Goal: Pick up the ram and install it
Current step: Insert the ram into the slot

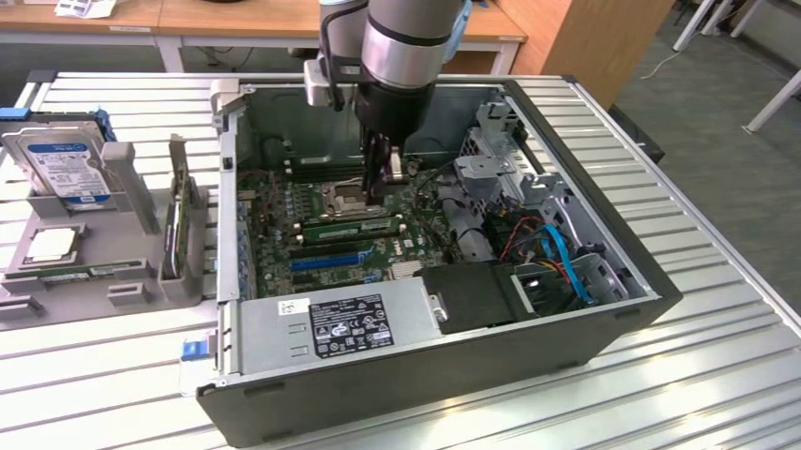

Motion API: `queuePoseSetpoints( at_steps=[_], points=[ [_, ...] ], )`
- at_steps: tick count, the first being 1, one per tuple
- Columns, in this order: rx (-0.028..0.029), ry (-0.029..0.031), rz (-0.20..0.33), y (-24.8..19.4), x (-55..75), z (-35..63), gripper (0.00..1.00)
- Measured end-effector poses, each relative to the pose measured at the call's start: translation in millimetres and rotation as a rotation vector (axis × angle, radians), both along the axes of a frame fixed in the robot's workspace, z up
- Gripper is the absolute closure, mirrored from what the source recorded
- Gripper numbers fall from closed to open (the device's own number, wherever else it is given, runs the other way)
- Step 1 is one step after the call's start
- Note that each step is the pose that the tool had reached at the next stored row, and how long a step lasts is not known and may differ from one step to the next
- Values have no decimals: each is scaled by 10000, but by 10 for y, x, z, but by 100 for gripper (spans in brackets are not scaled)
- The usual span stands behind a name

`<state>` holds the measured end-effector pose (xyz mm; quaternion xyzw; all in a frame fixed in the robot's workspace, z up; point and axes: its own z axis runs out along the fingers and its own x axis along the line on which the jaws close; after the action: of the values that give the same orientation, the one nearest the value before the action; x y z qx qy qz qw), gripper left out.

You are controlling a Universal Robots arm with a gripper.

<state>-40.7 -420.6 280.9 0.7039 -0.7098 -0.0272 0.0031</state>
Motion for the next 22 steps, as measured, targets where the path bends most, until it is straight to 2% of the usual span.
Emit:
queuePoseSetpoints(
  at_steps=[22],
  points=[
    [-1,1,0,0,2,267,69]
  ],
)
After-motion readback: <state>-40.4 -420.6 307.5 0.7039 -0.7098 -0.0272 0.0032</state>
